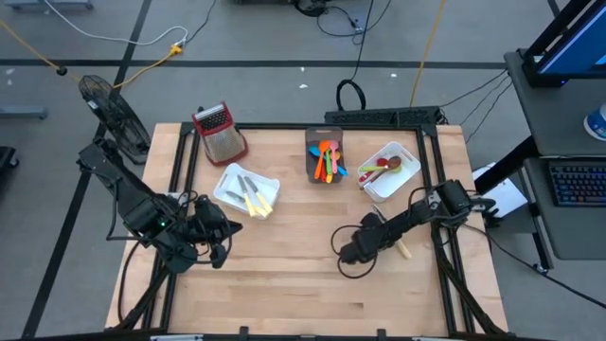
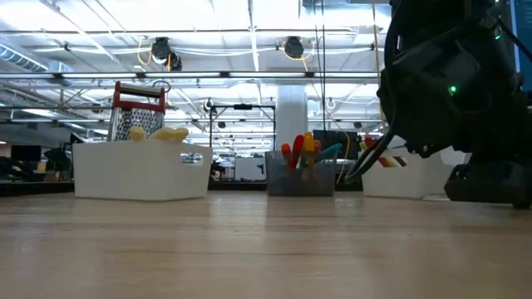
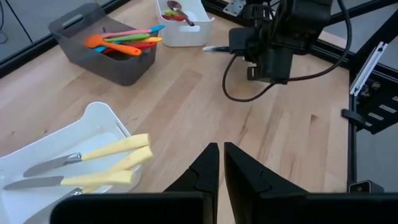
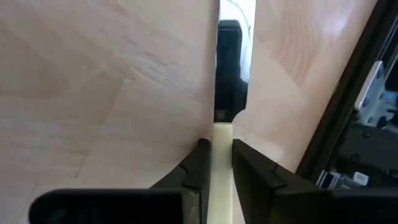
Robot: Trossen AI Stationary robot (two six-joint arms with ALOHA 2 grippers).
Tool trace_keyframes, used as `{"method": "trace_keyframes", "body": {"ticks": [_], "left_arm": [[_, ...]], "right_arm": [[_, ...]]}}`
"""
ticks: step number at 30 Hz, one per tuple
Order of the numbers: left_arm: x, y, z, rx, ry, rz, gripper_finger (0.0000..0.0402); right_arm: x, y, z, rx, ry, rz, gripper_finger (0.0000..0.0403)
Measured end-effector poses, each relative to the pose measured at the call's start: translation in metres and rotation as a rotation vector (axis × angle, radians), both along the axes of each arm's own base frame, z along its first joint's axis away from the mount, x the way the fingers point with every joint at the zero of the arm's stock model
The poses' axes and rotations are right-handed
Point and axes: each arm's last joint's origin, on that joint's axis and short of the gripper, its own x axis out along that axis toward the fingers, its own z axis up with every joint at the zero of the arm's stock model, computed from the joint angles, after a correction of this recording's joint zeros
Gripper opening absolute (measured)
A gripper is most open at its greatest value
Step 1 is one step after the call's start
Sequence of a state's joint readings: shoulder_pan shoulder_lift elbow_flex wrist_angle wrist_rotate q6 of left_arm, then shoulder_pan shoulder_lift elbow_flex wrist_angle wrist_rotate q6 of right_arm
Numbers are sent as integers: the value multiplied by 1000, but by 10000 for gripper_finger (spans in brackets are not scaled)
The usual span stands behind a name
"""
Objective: Pick & Place Kitchen Items
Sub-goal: Put the yellow knife into the left white bin
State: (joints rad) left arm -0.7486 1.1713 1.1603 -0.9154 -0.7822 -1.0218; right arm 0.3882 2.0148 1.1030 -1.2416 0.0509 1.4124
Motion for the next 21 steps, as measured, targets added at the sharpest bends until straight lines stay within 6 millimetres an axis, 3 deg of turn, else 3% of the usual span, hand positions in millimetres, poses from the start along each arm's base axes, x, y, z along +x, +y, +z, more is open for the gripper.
{"method": "trace_keyframes", "body": {"ticks": [12,21], "left_arm": [[0,0,0,-4,-2,4,26],[0,0,0,-17,-6,14,26]], "right_arm": [[4,2,0,85,4,108,41],[18,6,9,145,-21,181,35]]}}
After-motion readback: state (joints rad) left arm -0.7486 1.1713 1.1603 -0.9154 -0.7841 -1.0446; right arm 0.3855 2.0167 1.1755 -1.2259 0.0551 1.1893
